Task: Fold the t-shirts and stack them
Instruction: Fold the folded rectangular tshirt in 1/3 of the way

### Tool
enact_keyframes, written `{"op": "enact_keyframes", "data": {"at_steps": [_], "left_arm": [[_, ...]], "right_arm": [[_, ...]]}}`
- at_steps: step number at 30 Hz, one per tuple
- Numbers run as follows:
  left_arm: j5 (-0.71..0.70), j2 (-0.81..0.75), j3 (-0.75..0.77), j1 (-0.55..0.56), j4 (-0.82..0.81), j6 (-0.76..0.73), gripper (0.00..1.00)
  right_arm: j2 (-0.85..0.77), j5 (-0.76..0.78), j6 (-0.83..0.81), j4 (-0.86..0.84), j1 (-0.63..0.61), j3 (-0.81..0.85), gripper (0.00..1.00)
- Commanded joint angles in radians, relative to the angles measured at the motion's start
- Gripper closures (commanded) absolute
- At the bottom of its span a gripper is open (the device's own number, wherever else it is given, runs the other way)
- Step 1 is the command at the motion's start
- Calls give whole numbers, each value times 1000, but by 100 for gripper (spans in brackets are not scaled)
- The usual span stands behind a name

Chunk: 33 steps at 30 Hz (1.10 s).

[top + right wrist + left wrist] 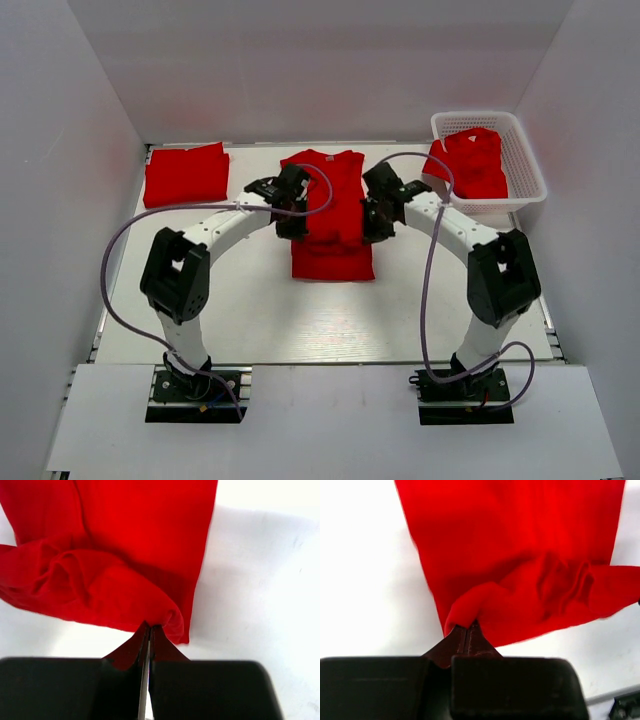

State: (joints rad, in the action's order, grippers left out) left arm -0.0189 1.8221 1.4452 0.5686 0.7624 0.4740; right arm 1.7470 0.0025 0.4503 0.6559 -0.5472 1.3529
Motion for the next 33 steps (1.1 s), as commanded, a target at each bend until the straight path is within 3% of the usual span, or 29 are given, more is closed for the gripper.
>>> {"op": "enact_keyframes", "data": {"at_steps": [1, 7, 16, 24, 33], "left_arm": [[2, 32, 87, -36, -35, -57, 100], [23, 111, 173, -94, -35, -87, 100], [66, 141, 173, -150, -93, -116, 100], [79, 183, 173, -159, -216, -206, 100], [105, 232, 191, -159, -250, -244, 100]], "right_arm": [[65, 33, -55, 17, 33, 113, 100], [158, 19, -105, 34, 64, 251, 100], [261, -73, -137, 34, 104, 383, 100], [321, -78, -118, 30, 139, 416, 100], [374, -123, -150, 27, 165, 446, 100]]}}
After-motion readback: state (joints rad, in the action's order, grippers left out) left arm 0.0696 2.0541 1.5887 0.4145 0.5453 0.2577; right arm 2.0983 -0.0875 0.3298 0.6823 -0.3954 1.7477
